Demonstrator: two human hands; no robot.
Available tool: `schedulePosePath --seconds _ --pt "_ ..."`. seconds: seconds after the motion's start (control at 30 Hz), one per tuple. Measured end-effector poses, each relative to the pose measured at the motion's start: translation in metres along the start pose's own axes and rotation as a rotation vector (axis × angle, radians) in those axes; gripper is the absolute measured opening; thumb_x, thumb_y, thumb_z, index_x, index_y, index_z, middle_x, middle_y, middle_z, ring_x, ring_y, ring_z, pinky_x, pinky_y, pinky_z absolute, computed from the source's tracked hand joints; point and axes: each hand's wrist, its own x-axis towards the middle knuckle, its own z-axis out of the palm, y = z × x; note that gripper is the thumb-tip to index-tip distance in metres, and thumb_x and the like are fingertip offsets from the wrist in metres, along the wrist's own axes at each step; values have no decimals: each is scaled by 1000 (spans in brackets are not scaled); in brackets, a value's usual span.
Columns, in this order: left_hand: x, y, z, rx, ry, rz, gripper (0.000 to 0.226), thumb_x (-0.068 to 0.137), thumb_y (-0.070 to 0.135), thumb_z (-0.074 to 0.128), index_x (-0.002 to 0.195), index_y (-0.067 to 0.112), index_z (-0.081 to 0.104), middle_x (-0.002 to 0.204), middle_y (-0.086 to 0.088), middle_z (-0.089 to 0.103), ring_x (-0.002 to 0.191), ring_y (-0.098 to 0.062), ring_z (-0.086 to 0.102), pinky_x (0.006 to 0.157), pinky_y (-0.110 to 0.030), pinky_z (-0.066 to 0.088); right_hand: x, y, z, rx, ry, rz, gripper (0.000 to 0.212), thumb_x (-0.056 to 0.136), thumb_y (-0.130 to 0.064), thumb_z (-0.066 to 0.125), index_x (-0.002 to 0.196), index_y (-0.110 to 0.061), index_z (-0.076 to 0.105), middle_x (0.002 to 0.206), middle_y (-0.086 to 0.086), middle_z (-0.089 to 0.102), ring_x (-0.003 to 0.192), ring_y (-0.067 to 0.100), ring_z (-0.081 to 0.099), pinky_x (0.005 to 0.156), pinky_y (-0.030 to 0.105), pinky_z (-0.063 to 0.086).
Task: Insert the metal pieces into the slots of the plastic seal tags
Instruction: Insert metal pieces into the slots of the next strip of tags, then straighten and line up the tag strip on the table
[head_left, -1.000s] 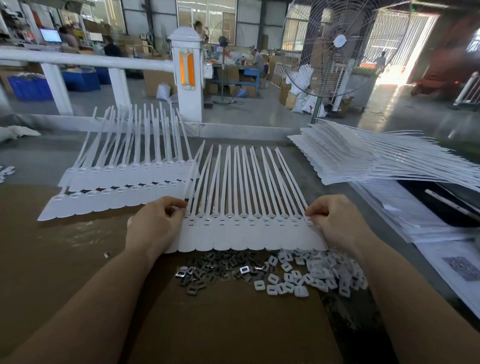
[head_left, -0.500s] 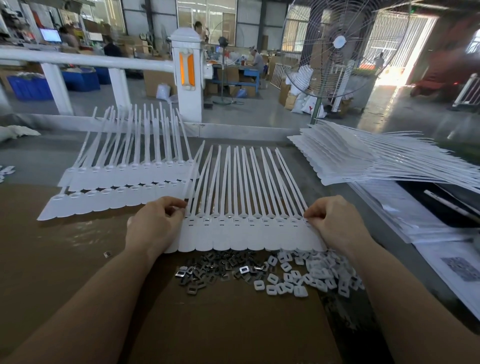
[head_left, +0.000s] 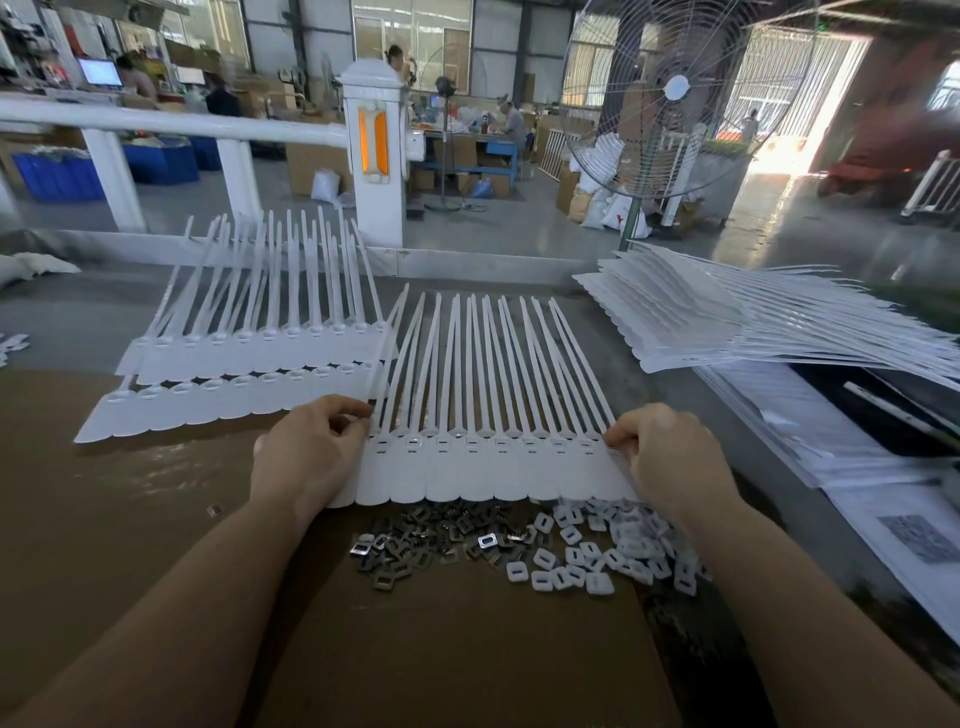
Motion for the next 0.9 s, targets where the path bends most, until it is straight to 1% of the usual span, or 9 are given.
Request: schedulePosePath --seconds 0.07,0.17,0.27,0.4,0.53,0.63,0.73,0.83,0.9 --pt "0 -1 0 -3 0 -2 10 91 30 57 91 39 60 76 25 50 79 -12 53 97 -48 42 -2 0 0 -13 -23 6 36 90 -5 52 116 -26 64 115 3 63 102 23 58 88 30 46" --pt "0 -1 0 3 -6 2 9 91 29 57 93 37 61 76 25 50 81 -14 53 97 -49 41 -10 2 3 39 102 -35 28 88 -6 55 103 -23 71 104 4 68 96 25 60 84 33 49" --pt "0 -2 0 5 -4 7 9 91 29 57 93 37 62 76 26 50 82 -14 53 97 -48 42 -11 2 3 65 116 -35 24 86 -5 56 93 -20 73 98 5 69 91 25 62 81 34 50" --pt "0 -2 0 2 0 5 10 91 30 57 96 35 64 76 26 50 84 -14 54 97 -48 42 -10 2 4 65 78 -26 27 85 -1 55 98 -20 70 101 2 65 90 21 59 81 33 49" --pt "0 -2 1 10 3 6 11 92 30 56 98 35 65 76 25 49 83 -14 53 97 -47 42 -13 1 7 64 113 -50 29 86 2 53 98 -19 68 101 0 59 93 17 55 83 33 47" --pt "1 -3 1 10 2 7 10 92 31 56 97 36 63 76 26 48 81 -13 52 98 -47 41 -14 2 6 64 124 -59 36 85 5 53 104 -21 68 103 -2 59 97 16 56 84 32 47" --pt "1 -3 1 2 13 16 10 92 31 57 96 37 63 77 24 49 81 -12 52 98 -47 41 -17 3 6 97 134 -52 45 84 9 48 108 -22 68 106 -1 61 98 16 56 84 29 46" --pt "2 -5 2 0 29 21 12 91 32 57 99 32 67 81 17 54 82 -11 52 97 -46 42 -19 1 7 95 163 -60 38 87 3 46 110 -19 68 108 2 64 98 18 58 87 32 47" --pt "1 -4 1 0 47 41 10 90 31 58 95 32 67 87 13 53 85 -12 52 96 -46 42 -20 -3 7 119 208 -68 30 90 -4 49 108 -17 68 107 3 65 97 19 57 88 34 47"
